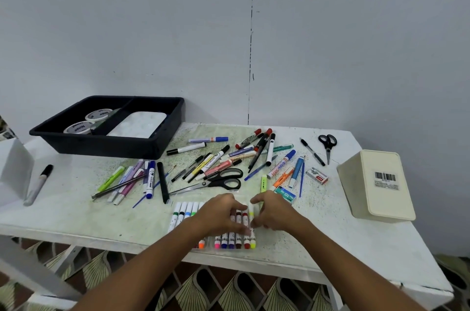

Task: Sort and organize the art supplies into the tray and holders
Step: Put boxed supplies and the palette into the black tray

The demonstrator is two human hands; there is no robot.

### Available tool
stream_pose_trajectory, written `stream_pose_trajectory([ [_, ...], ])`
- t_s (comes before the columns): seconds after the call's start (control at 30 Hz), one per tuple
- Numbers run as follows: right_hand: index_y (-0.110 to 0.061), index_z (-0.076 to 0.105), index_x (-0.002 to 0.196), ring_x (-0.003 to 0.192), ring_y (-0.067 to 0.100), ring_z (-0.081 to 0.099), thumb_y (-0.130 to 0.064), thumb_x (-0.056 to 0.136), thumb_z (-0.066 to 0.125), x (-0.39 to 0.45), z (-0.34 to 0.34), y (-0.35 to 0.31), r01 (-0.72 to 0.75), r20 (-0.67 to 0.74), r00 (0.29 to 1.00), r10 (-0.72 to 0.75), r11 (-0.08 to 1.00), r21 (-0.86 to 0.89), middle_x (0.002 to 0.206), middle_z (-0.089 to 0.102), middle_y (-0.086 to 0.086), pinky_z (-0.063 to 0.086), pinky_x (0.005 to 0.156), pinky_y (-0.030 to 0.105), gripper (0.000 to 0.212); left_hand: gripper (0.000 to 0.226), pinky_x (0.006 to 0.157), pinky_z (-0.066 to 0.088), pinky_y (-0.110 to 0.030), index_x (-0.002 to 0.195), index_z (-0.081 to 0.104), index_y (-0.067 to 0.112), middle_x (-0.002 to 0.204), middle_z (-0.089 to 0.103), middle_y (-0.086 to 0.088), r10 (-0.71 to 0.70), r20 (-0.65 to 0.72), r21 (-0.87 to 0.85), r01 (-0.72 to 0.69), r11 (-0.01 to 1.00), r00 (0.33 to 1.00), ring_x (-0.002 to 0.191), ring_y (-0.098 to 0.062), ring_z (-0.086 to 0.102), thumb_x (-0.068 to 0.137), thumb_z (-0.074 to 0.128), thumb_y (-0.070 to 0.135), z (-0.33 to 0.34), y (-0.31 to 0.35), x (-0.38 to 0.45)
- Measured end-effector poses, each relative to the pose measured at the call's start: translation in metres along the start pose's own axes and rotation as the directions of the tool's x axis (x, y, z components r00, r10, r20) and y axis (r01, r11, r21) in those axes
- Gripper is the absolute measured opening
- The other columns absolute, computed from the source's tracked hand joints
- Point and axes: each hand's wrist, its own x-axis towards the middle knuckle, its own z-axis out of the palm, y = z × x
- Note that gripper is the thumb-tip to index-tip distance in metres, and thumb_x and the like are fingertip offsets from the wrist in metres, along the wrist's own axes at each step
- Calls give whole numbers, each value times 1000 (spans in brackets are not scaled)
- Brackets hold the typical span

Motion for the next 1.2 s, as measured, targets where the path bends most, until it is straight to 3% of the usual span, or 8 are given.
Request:
stream_pose_trajectory([
  [0.07, -17, 49, 137, 65, 11, 61, -14, 74, 81, 1, 1, 0, -18, 11, 1000, 18, 1000, 5, 121, 60, 13, 44, 45, 17, 71, 67, 72, 45, -30, 127, 60, 25, 100, 52, -3, 4, 7, 16, -4, 1000, 1000, 90, -17, 51, 70, 75, 57, 1, 0, 0],
  [0.13, -16, 47, 137, 59, 8, 60, -12, 76, 80, 1, 1, -1, -32, 17, 999, 32, 999, 9, 115, 62, 13, 42, 41, 16, 69, 68, 75, 45, -30, 130, 58, 25, 104, 51, -5, 7, 15, 24, -7, 1000, 1000, 93, -18, 50, 72, 74, 55, 1, 0, -1],
  [0.33, -15, 45, 136, 57, 10, 62, -10, 75, 80, 0, 0, -2, -58, 33, 998, 57, 998, 32, 106, 64, 13, 46, 42, 18, 70, 72, 72, 38, -27, 136, 51, 24, 103, 44, 2, 13, 19, 61, -14, 998, 1000, 90, -11, 43, 74, 74, 52, 0, -2, -2],
  [0.5, -16, 46, 135, 59, 13, 64, -9, 76, 79, 1, -1, -4, -70, 52, 996, 69, 997, 27, 90, 66, 8, 51, 47, 20, 68, 71, 74, 38, -27, 137, 50, 23, 107, 48, -2, 34, 27, 87, -36, 996, 999, 91, -12, 40, 76, 72, 52, 0, -2, -2],
  [0.73, -17, 47, 133, 60, 10, 62, -10, 78, 78, -1, 0, -7, -68, 49, 996, 69, 997, -22, 102, 64, 9, 47, 45, 18, 64, 69, 72, 34, -27, 137, 49, 24, 101, 43, 2, 62, 6, 94, -62, 994, 998, 91, -9, 37, 78, 70, 53, 4, -7, -3],
  [1.07, -17, 46, 131, 55, 14, 63, -6, 78, 77, 0, 4, -4, -72, 23, 997, 72, 997, 14, 105, 62, 17, 45, 40, 18, 62, 67, 85, 32, -32, 141, 42, 34, 114, 44, -3, 64, -60, 218, -50, 975, 996, 108, -18, 37, 83, 57, 62, 11, -12, -14],
  [1.2, -16, 44, 133, 48, 13, 63, -2, 80, 74, -2, 4, -4, -87, 40, 996, 85, 994, 73, 86, 66, 14, 49, 42, 20, 62, 66, 88, 31, -34, 141, 41, 35, 117, 42, -4, 64, -102, 265, -35, 964, 993, 109, -18, 36, 84, 51, 66, 15, -14, -17],
])
